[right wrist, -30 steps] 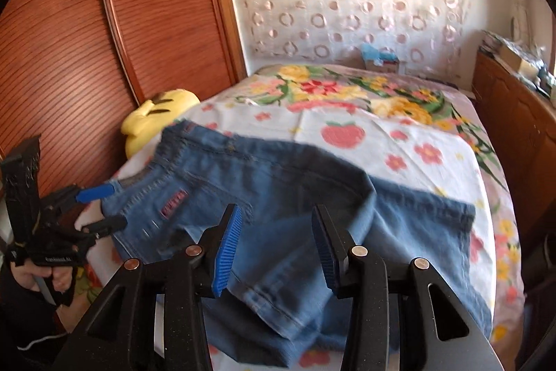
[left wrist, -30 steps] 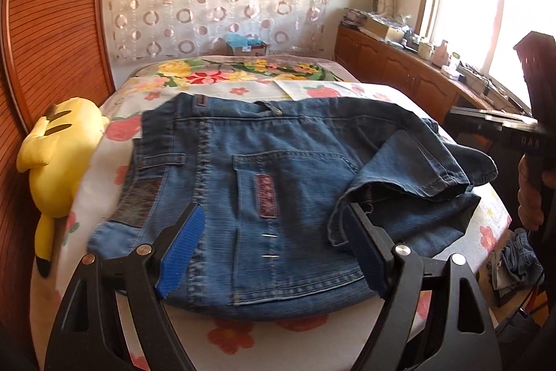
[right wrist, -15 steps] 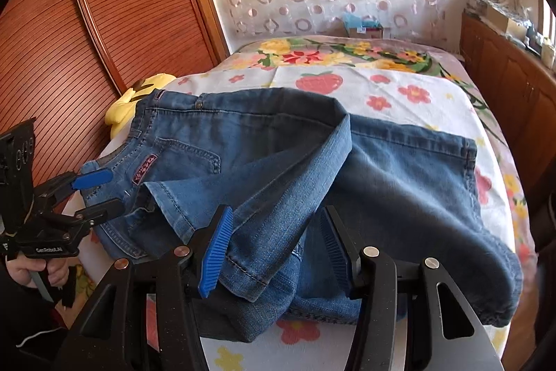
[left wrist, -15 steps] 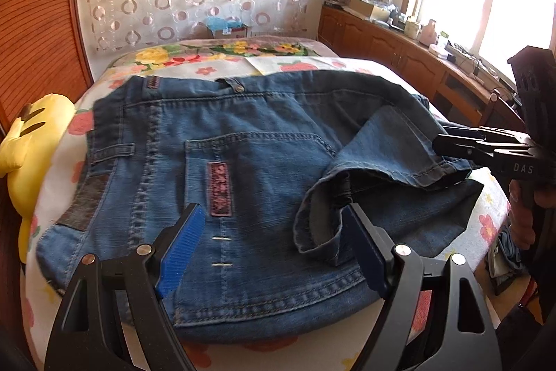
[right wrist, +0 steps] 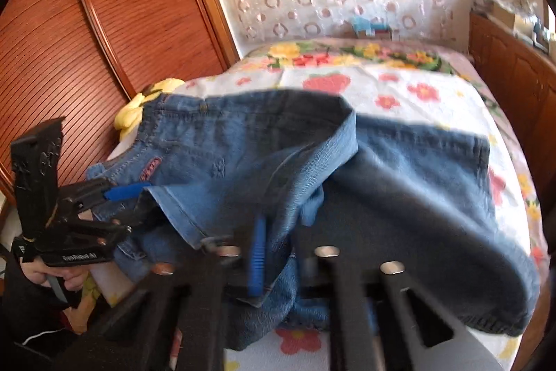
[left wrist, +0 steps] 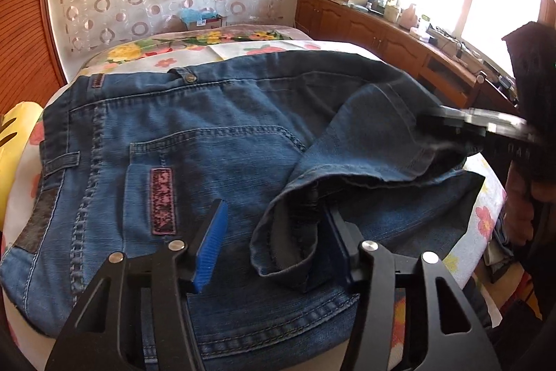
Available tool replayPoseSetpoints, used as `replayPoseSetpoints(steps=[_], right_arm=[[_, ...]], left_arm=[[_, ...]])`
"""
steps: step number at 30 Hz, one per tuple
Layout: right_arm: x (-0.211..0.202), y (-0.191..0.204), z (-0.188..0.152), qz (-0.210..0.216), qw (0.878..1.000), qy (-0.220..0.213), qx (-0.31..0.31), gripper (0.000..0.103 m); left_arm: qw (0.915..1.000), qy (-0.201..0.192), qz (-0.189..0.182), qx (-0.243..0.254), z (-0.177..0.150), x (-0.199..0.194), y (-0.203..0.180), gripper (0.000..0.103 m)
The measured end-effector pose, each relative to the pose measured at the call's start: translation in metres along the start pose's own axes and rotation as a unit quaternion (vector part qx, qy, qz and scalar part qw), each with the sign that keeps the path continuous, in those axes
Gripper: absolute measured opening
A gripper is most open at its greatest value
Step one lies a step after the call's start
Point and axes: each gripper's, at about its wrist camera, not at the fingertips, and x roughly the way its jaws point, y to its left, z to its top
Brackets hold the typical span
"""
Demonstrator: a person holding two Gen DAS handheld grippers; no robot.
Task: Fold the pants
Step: 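Close the right gripper on the folded leg hem of the jeans, then lift the leg hem up with the right gripper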
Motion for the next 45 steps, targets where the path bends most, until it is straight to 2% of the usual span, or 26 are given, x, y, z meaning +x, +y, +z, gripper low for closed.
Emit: replayPoseSetpoints(steps=[7, 10, 15, 21, 26, 31, 37, 40, 44, 45], right_arm=[[-0.015, 0.003, 0.019, 0.004, 0.999, -0.032, -0.012, 0.004], [-0.016, 0.01, 0.031, 0.002, 0.999, -0.038, -0.031, 0.004], [-0.018, 0.033, 0.062, 0.017, 0.996, -0.057, -0.068, 0.004], [0.001, 0.073, 0.1, 0.056, 0.991, -0.054, -0.105, 0.004], [0.046, 0.097, 0.122, 0.085, 0.989, -0.021, -0.12, 0.004], [0.089, 0.125, 0.141, 0.1, 0.985, 0.002, -0.142, 0.004], [0.104, 0.153, 0.166, 0.121, 0.976, 0.005, -0.178, 0.003], [0.113, 0.159, 0.174, 0.115, 0.974, 0.001, -0.193, 0.003], [0.145, 0.15, 0.174, 0.079, 0.979, 0.023, -0.184, 0.003], [0.154, 0.146, 0.173, 0.079, 0.98, 0.031, -0.177, 0.004]], left_arm=[[0.9998, -0.009, -0.013, 0.01, 0.001, -0.008, -0.008, 0.013], [0.9994, -0.031, -0.013, 0.005, 0.003, -0.025, -0.006, 0.01], [0.9972, -0.073, -0.01, -0.007, 0.005, -0.07, 0.007, 0.008], [0.9942, -0.101, 0.026, -0.025, 0.003, -0.107, 0.041, 0.008], [0.992, -0.1, 0.057, -0.051, -0.008, -0.118, 0.075, 0.003], [0.9915, -0.087, 0.065, -0.072, -0.026, -0.113, 0.097, 0.003], [0.9896, -0.094, 0.074, -0.081, -0.033, -0.124, 0.109, 0.003], [0.9885, -0.096, 0.078, -0.087, -0.034, -0.129, 0.116, 0.003], [0.988, -0.089, 0.08, -0.097, -0.034, -0.125, 0.123, 0.003], [0.988, -0.083, 0.085, -0.1, -0.033, -0.122, 0.125, 0.007]])
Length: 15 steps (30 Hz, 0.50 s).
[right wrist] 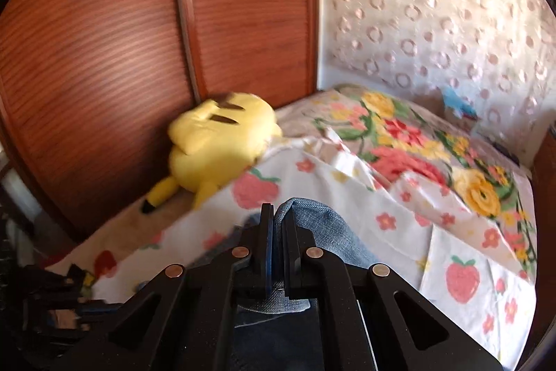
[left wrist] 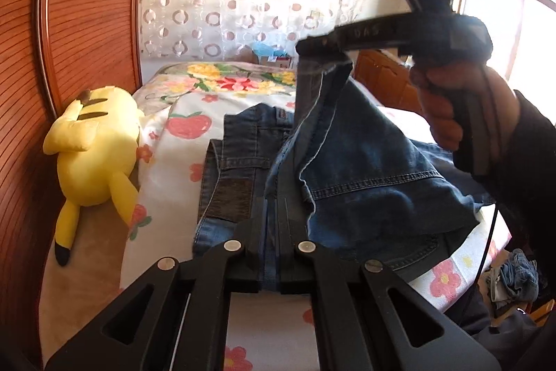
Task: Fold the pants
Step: 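Lift the leg hem up with the right gripper, then lay the leg over the jeans and open the right gripper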
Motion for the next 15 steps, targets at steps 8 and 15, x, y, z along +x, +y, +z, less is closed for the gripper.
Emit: replayPoseSetpoints(steps=[8, 15], right_arm=[[0.018, -0.012, -0.013, -0.013, 0.999, 0.029, 0.01, 0.039], [-0.032, -0.015, -0.064, -0.046, 0.999, 0.009, 0.011, 0.041]], left_arm=[[0.9996, 0.028, 0.0, 0.007, -0.004, 0.024, -0.007, 0.045], [0.9995, 0.029, -0.006, 0.012, -0.007, 0.041, -0.013, 0.043]])
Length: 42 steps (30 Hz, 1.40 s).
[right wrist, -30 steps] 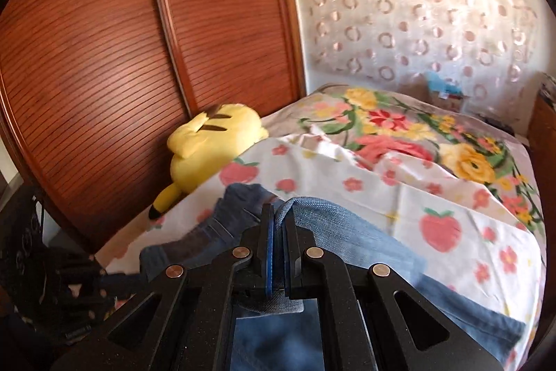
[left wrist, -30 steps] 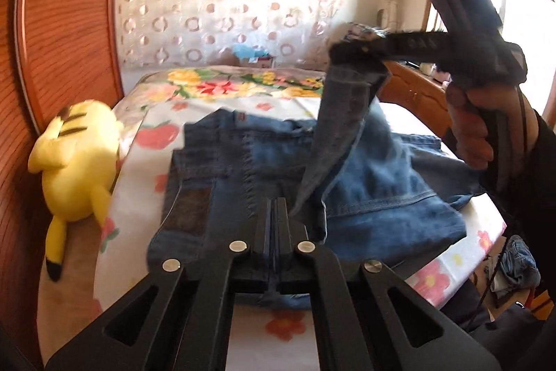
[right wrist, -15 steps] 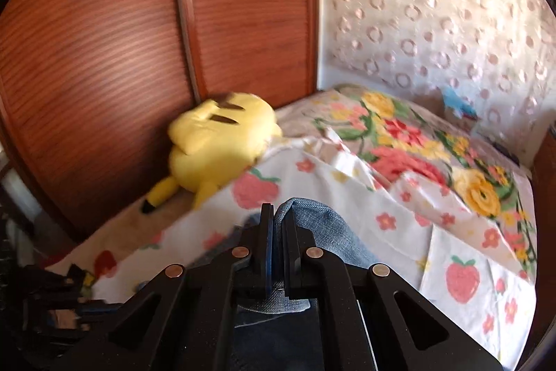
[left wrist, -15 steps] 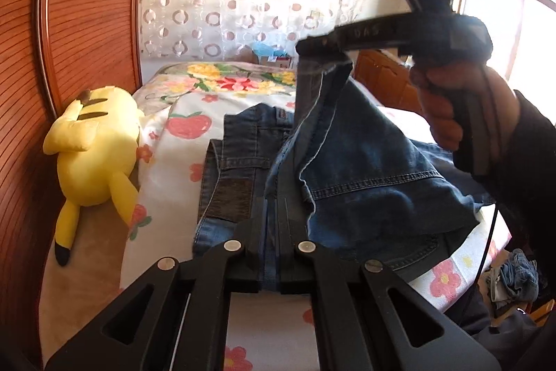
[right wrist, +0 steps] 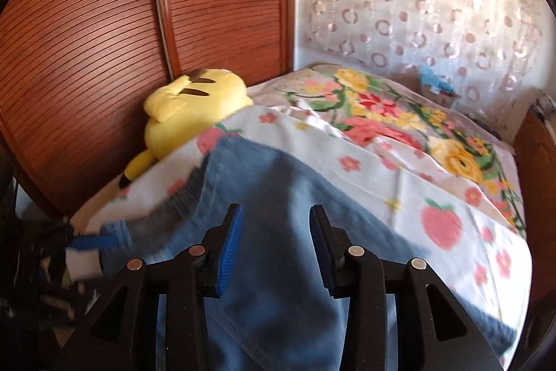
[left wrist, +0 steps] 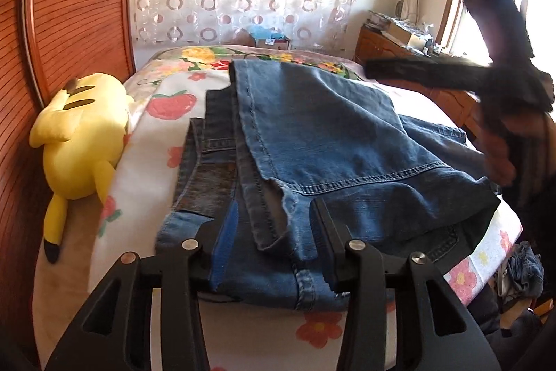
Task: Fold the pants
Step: 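Lay the leg over the jeans and open the right gripper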
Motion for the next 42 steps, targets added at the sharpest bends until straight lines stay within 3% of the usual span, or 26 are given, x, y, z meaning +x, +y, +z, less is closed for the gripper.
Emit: replayPoseSetpoints(steps=[5, 10, 17, 22, 26, 31, 33, 35, 36, 42], right_arm=[[-0.028, -0.01, -0.048, -0.012, 1.0, 0.002, 0.027, 0.041], [-0.048, -0.017, -0.08, -0.028, 0.998, 0.009, 0.047, 0.041], [-0.062, -0.014, -0.089, -0.016, 0.998, 0.006, 0.062, 0.041], [-0.062, -0.003, -0.101, 0.004, 0.998, 0.006, 0.059, 0.041], [-0.052, -0.002, -0.114, 0.004, 0.998, 0.024, 0.057, 0.041], [-0.043, 0.001, -0.123, -0.004, 0.997, 0.045, 0.058, 0.041], [-0.041, 0.005, -0.127, -0.01, 0.997, 0.052, 0.054, 0.041], [-0.042, 0.005, -0.132, -0.01, 0.997, 0.052, 0.056, 0.043], [-0.044, 0.004, -0.133, -0.008, 0.997, 0.05, 0.061, 0.044], [-0.053, 0.002, -0.14, -0.004, 0.996, 0.036, 0.082, 0.045]], left_arm=[[0.9997, 0.02, -0.007, 0.009, -0.001, 0.019, -0.007, 0.031], [0.9997, 0.016, 0.004, 0.019, -0.002, 0.021, -0.01, 0.005], [0.9988, -0.037, 0.031, 0.01, 0.016, -0.035, 0.01, 0.004], [0.9988, -0.014, 0.047, -0.001, 0.011, -0.03, 0.027, 0.005], [0.9978, 0.021, 0.062, -0.009, 0.004, -0.011, 0.032, 0.015], [0.9985, 0.013, 0.053, -0.008, 0.001, -0.011, 0.03, 0.045], [0.9987, 0.01, 0.05, -0.006, 0.002, -0.013, 0.028, 0.047], [0.9988, 0.006, 0.049, -0.004, 0.003, -0.015, 0.026, 0.06], [0.9988, 0.002, 0.048, -0.004, 0.004, -0.016, 0.025, 0.075], [0.9993, -0.019, 0.033, 0.003, 0.007, -0.022, 0.006, 0.078]])
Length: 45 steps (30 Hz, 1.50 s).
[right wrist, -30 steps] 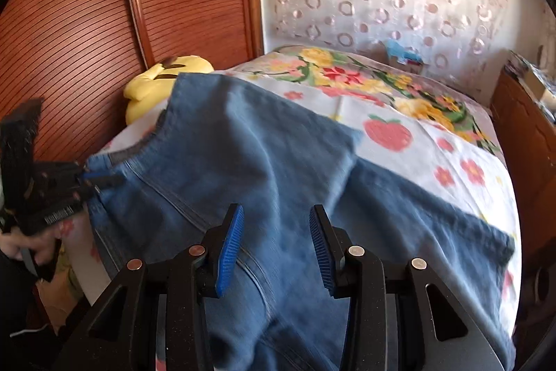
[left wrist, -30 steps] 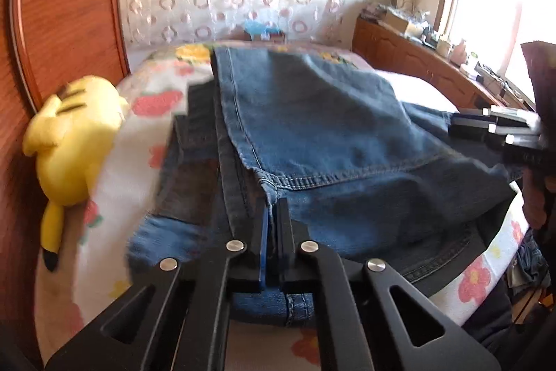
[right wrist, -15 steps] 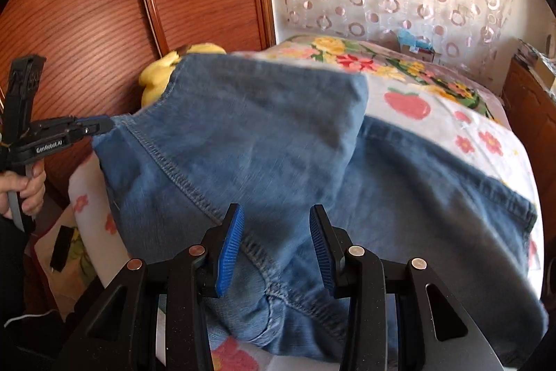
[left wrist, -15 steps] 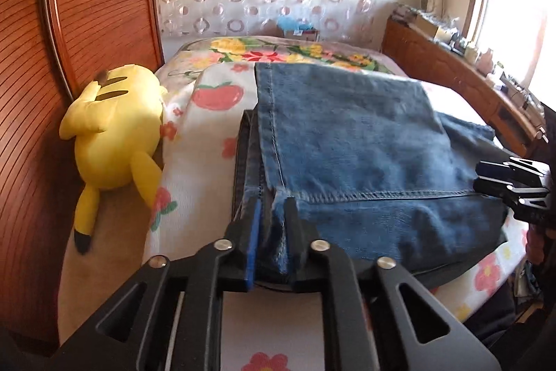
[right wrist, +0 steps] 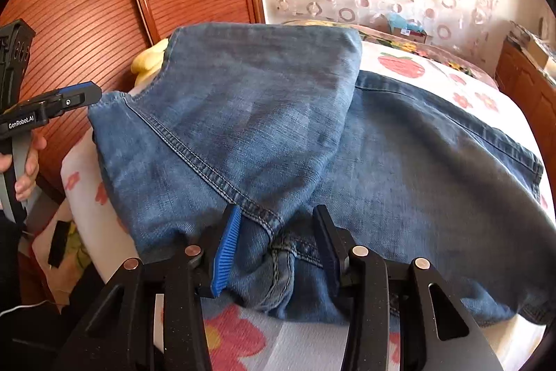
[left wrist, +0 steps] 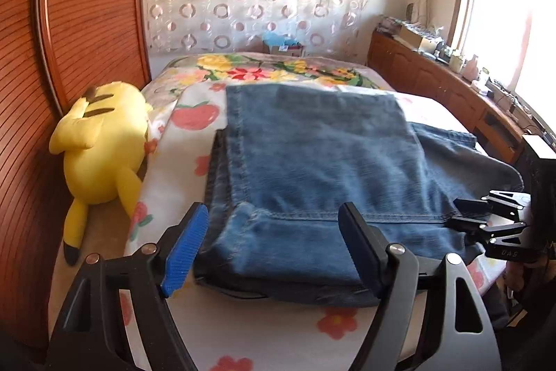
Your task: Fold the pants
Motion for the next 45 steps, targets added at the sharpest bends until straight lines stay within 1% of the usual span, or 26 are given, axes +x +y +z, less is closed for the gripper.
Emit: replayPoseSetpoints(steps=[5, 7, 8, 12, 17, 21, 25, 29, 32, 34, 36, 40, 45], right_arm=[[-0.006, 0.0, -0.011, -0.001, 1.0, -0.001, -0.002, 0.045], [-0.003, -0.001, -0.015, 0.005, 1.0, 0.006, 0.002, 0.048], [-0.003, -0.002, -0.016, 0.007, 1.0, 0.001, 0.002, 0.048], [-0.006, 0.0, -0.02, -0.003, 1.0, -0.007, -0.007, 0.051], [-0.015, -0.008, -0.024, 0.005, 1.0, -0.013, 0.012, 0.052], [-0.033, -0.017, -0.027, -0.005, 0.999, -0.028, 0.02, 0.052], [-0.055, -0.032, -0.035, -0.029, 0.998, -0.043, 0.034, 0.052], [-0.079, -0.056, -0.044, -0.06, 0.995, -0.058, 0.06, 0.052], [-0.099, -0.076, -0.052, -0.086, 0.99, -0.068, 0.083, 0.052], [-0.113, -0.092, -0.061, -0.111, 0.986, -0.077, 0.099, 0.055], [-0.124, -0.106, -0.069, -0.13, 0.981, -0.082, 0.116, 0.056], [-0.141, -0.131, -0.087, -0.166, 0.972, -0.076, 0.147, 0.056], [-0.15, -0.149, -0.108, -0.186, 0.965, -0.064, 0.176, 0.056]], left_arm=[[0.9998, -0.008, -0.014, 0.006, 0.003, 0.002, -0.019, 0.078], [0.9997, -0.004, -0.021, 0.011, 0.003, 0.007, -0.028, 0.078], [0.9996, -0.001, -0.024, 0.014, 0.002, 0.01, -0.033, 0.078], [0.999, 0.015, -0.034, 0.025, -0.005, 0.024, -0.05, 0.078], [0.9978, 0.038, -0.037, 0.041, -0.015, 0.044, -0.067, 0.078], [0.9973, 0.046, -0.027, 0.05, -0.021, 0.053, -0.074, 0.078], [0.9969, 0.043, -0.009, 0.066, -0.026, 0.056, -0.08, 0.078], [0.9968, 0.036, -0.002, 0.071, -0.029, 0.057, -0.081, 0.079], [0.9969, 0.033, 0.0, 0.072, -0.03, 0.057, -0.082, 0.08], [0.9968, 0.032, 0.003, 0.074, -0.03, 0.057, -0.082, 0.08], [0.9968, 0.032, 0.002, 0.073, -0.031, 0.057, -0.082, 0.08], [0.9967, 0.031, 0.005, 0.075, -0.031, 0.057, -0.083, 0.08], [0.9968, 0.031, 0.005, 0.074, -0.031, 0.057, -0.084, 0.08]])
